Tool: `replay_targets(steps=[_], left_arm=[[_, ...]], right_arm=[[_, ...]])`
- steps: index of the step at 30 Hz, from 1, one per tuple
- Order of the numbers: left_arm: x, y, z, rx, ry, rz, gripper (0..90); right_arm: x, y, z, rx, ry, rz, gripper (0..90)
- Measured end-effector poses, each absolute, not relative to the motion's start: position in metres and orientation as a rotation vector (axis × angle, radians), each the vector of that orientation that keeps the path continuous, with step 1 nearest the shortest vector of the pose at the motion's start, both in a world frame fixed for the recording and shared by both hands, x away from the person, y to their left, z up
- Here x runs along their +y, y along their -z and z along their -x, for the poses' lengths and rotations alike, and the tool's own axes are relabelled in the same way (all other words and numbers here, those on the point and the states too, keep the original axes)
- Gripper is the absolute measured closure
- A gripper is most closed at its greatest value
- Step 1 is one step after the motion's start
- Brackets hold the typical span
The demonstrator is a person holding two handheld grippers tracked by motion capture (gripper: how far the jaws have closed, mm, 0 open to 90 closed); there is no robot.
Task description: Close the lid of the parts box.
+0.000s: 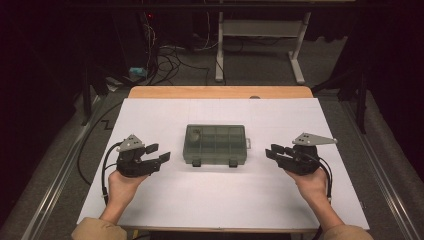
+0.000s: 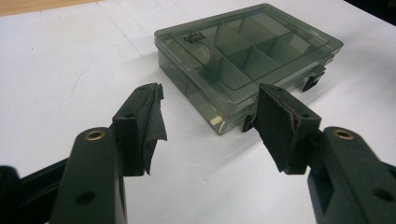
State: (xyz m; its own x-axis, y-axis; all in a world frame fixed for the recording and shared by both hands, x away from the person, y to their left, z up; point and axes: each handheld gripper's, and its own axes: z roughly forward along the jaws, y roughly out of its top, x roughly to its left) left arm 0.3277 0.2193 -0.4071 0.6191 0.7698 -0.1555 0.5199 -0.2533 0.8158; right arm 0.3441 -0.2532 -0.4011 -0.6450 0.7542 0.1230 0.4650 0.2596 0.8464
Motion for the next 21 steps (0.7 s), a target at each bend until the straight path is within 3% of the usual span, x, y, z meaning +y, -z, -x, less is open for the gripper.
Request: replay_targets(steps=[21], left_arm=[[0.234, 0.415, -0.314, 1.047, -0.361, -1.887, 39.3]], right_arm=[[-0.273, 0.405, -0.333, 2.181, -1.378, -1.153, 60.5]])
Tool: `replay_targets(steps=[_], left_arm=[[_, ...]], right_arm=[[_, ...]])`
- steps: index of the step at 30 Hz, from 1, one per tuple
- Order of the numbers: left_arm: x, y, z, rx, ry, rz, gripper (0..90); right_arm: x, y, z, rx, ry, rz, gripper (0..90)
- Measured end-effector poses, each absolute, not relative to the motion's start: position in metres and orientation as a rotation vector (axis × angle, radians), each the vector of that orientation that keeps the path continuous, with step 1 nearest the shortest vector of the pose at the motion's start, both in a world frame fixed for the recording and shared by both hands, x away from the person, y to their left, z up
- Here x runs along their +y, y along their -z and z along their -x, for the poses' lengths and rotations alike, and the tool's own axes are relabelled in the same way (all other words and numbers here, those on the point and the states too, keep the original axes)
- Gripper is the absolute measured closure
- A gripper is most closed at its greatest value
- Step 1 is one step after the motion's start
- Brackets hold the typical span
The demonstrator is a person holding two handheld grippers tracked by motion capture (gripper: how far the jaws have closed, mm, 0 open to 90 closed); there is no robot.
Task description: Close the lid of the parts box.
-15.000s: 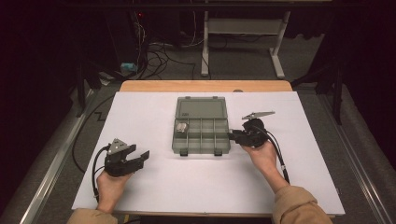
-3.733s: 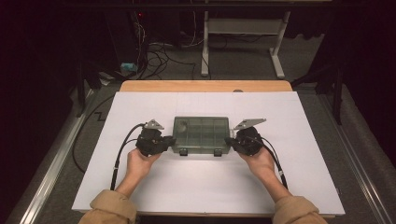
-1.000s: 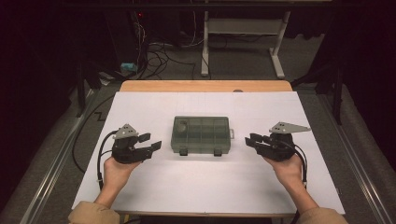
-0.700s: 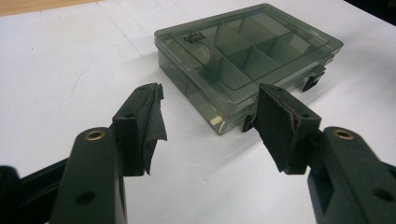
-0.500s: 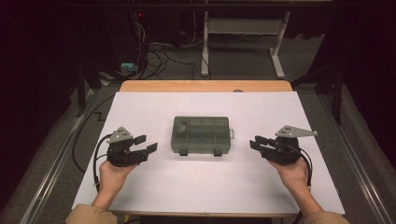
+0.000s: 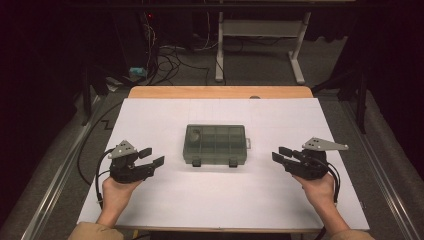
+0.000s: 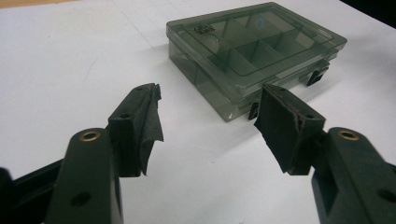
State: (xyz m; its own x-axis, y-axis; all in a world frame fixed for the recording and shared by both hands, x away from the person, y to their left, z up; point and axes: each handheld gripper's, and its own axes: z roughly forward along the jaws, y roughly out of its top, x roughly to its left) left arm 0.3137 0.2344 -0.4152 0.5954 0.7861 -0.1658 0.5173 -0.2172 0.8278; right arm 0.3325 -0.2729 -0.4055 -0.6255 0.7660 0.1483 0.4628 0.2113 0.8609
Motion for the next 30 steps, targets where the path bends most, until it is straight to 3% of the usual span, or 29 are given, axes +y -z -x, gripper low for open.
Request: replay_targets(steps=[30], left_arm=[[0.251, 0.421, -0.297, 1.070, -0.383, -1.845, 36.9]], right_arm=[[-0.300, 0.420, -0.310, 2.109, -1.397, -1.182, 53.0]])
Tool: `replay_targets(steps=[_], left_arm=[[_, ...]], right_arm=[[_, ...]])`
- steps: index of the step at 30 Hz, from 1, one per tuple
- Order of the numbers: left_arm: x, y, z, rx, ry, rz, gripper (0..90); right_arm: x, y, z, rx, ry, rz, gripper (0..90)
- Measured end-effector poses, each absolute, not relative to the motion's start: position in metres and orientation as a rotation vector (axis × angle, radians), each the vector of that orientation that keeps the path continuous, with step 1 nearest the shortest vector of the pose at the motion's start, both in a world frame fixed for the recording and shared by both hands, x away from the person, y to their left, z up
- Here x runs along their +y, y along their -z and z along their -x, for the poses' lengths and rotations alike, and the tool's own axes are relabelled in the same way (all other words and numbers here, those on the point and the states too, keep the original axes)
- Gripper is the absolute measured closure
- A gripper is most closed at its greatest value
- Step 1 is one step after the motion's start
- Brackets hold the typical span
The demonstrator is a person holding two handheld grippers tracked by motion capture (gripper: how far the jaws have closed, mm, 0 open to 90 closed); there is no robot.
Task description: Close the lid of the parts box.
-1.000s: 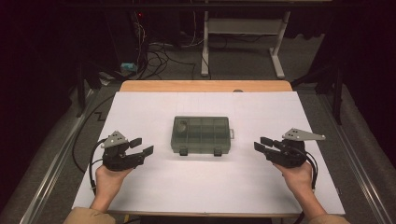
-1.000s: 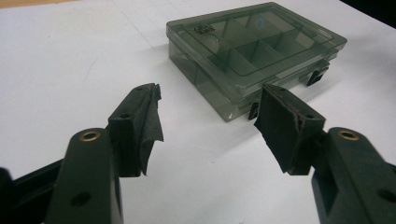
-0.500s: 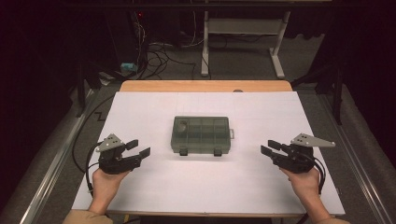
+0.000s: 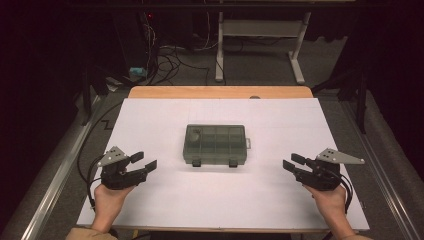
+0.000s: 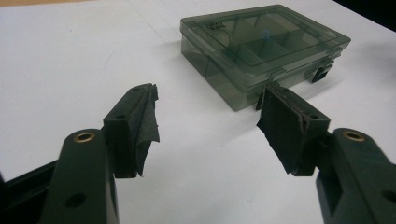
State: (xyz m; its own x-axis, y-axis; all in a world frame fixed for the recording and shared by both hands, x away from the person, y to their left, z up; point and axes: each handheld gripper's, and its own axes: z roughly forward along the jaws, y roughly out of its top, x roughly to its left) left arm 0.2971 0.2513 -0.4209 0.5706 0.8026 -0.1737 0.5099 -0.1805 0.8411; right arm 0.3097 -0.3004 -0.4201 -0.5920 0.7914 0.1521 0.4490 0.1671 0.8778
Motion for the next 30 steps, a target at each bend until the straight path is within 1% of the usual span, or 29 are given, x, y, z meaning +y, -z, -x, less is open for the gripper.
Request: replay_targets(steps=[30], left_arm=[[0.266, 0.436, -0.281, 1.110, -0.403, -1.805, 33.9]], right_arm=[[-0.321, 0.436, -0.292, 2.057, -1.379, -1.225, 47.4]])
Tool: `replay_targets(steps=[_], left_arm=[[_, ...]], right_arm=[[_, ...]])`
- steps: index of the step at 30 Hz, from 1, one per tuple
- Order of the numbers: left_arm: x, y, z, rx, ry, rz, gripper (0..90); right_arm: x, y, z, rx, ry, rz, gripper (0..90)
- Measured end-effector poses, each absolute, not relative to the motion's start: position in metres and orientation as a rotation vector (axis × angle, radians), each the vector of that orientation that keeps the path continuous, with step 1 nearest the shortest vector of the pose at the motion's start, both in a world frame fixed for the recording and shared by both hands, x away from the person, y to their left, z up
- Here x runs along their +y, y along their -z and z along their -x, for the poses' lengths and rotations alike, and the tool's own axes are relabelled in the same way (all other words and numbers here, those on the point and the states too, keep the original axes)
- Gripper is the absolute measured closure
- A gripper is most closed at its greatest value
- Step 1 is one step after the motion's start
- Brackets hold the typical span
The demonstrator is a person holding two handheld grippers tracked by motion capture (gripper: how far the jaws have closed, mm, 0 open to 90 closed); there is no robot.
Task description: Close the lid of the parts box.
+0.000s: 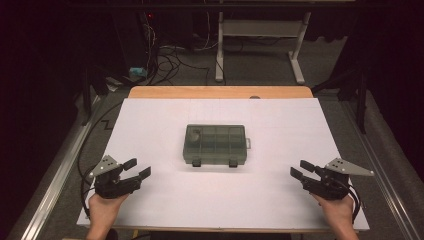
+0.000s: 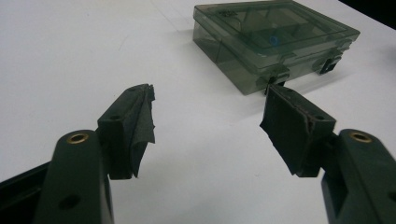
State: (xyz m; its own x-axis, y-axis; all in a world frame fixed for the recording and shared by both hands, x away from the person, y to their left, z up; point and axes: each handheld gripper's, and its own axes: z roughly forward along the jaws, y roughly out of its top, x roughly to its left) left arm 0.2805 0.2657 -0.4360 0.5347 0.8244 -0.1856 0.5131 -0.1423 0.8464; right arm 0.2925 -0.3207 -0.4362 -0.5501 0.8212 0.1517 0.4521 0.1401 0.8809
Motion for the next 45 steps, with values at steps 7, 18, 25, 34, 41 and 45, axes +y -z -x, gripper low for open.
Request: replay_targets(steps=[7, 18, 25, 34, 41, 45], left_arm=[[0.268, 0.439, -0.279, 1.115, -0.415, -1.803, 32.8], [0.273, 0.445, -0.279, 1.147, -0.436, -1.787, 33.0], [0.276, 0.449, -0.280, 1.163, -0.432, -1.785, 33.0], [0.283, 0.453, -0.283, 1.195, -0.417, -1.771, 32.7], [0.286, 0.457, -0.284, 1.211, -0.404, -1.766, 32.7], [0.286, 0.459, -0.284, 1.219, -0.395, -1.766, 32.7]], right_arm=[[-0.324, 0.441, -0.291, 2.034, -1.360, -1.233, 43.8], [-0.332, 0.447, -0.288, 2.003, -1.364, -1.240, 39.2], [-0.337, 0.451, -0.286, 1.987, -1.349, -1.256, 38.3], [-0.343, 0.454, -0.285, 1.964, -1.330, -1.282, 36.9], [-0.347, 0.458, -0.285, 1.962, -1.302, -1.298, 36.6], [-0.347, 0.458, -0.285, 1.959, -1.297, -1.299, 36.1]])
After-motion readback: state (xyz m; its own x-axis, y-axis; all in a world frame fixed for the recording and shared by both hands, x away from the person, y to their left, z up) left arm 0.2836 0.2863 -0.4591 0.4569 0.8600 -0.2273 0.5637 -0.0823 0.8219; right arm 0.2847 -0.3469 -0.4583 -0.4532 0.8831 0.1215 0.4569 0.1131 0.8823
